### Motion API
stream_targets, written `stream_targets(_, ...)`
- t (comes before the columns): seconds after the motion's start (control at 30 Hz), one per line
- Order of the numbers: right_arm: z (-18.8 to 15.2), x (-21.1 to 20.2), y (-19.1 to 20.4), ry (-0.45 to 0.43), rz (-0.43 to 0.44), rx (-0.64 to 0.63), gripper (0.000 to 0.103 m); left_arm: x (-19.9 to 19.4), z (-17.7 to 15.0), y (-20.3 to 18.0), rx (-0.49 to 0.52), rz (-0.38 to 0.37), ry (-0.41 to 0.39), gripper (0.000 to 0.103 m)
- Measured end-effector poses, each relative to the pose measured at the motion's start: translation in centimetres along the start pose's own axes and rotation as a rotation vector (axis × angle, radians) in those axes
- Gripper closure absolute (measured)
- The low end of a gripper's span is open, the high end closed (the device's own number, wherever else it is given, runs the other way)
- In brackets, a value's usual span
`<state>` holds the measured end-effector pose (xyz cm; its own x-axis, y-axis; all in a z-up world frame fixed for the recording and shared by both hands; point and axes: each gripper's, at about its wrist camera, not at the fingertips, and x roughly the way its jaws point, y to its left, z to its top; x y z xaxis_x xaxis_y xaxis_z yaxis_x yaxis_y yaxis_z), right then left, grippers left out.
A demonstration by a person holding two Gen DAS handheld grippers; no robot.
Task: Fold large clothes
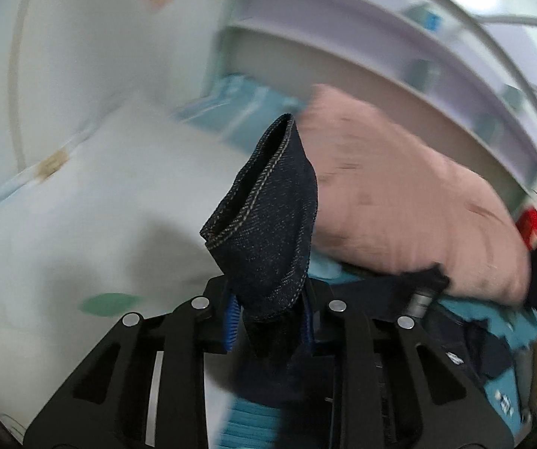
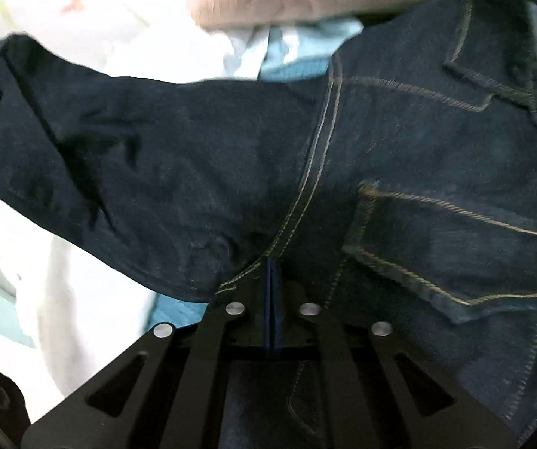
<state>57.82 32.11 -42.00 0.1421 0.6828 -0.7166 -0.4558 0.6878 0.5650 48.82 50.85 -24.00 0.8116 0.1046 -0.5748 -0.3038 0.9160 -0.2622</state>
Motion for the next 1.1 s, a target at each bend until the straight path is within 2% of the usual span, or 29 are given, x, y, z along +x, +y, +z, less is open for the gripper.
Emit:
stream_targets(0.07, 0.0, -2.3, -0.8, -0.045, 0.027, 0.027, 0.101, 0.0, -0.2, -3.3, 0.029, -0.047, 0.000, 0.078)
stream_targets(0.17, -0.5, -7.0, -3.2, -0.120, -0.022, 0.058, 0.100, 1.2, -1.3, -8.3, 0.070, -0.093, 0.017, 0.078)
stream_targets(0.3, -2.0, -13.0, -7.9, -0.169, -0.154, 0.096, 0.100, 5.4, -4.4, -14.1, 0.071, -0.131, 0.098, 0.078)
stream_targets(0.43, -4.3, -19.1, -13.7, -0.205, -0.328, 0.132, 0.098, 9.3, -8.3, -18.2, 0.103, -0.122, 0.185, 0.078)
stream_targets(0.57, -6.5, -23.5, -18.2, -0.223, -0.437, 0.148, 0.098, 13.8, -12.8, -21.3, 0.140, -0.090, 0.300, 0.077)
stream_targets(0.67, -8.3, -26.2, -20.9, -0.239, -0.469, 0.177, 0.098, 15.5, -14.3, -22.5, 0.124, -0.088, 0.336, 0.077)
stream_targets(0.73, -9.1, -27.1, -22.2, -0.242, -0.497, 0.192, 0.098, 16.5, -15.2, -23.5, 0.160, -0.060, 0.368, 0.069)
stream_targets(0.77, -9.5, -27.4, -23.0, -0.247, -0.487, 0.199, 0.102, 17.2, -15.8, -24.0, 0.172, -0.059, 0.397, 0.067)
stream_targets(0.8, -9.9, -28.0, -23.6, -0.257, -0.463, 0.210, 0.102, 17.7, -16.3, -24.2, 0.174, -0.056, 0.421, 0.061)
stream_targets(0.83, -10.3, -28.7, -23.9, -0.268, -0.472, 0.216, 0.102, 17.9, -16.6, -24.2, 0.174, -0.055, 0.438, 0.050)
stream_targets(0.87, -10.7, -29.6, -24.0, -0.273, -0.475, 0.213, 0.100, 18.0, -16.7, -24.4, 0.162, -0.065, 0.455, 0.044)
stream_targets(0.93, -11.0, -30.2, -24.4, -0.285, -0.477, 0.219, 0.097, 17.6, -16.8, -24.8, 0.149, -0.094, 0.441, 0.032)
stream_targets(1.03, -11.4, -31.1, -25.0, -0.301, -0.455, 0.232, 0.097, 16.7, -16.7, -26.2, 0.125, -0.177, 0.431, 0.023)
stream_targets(1.1, -11.4, -31.8, -25.2, -0.322, -0.443, 0.242, 0.097, 16.2, -16.8, -27.4, 0.121, -0.226, 0.436, 0.022)
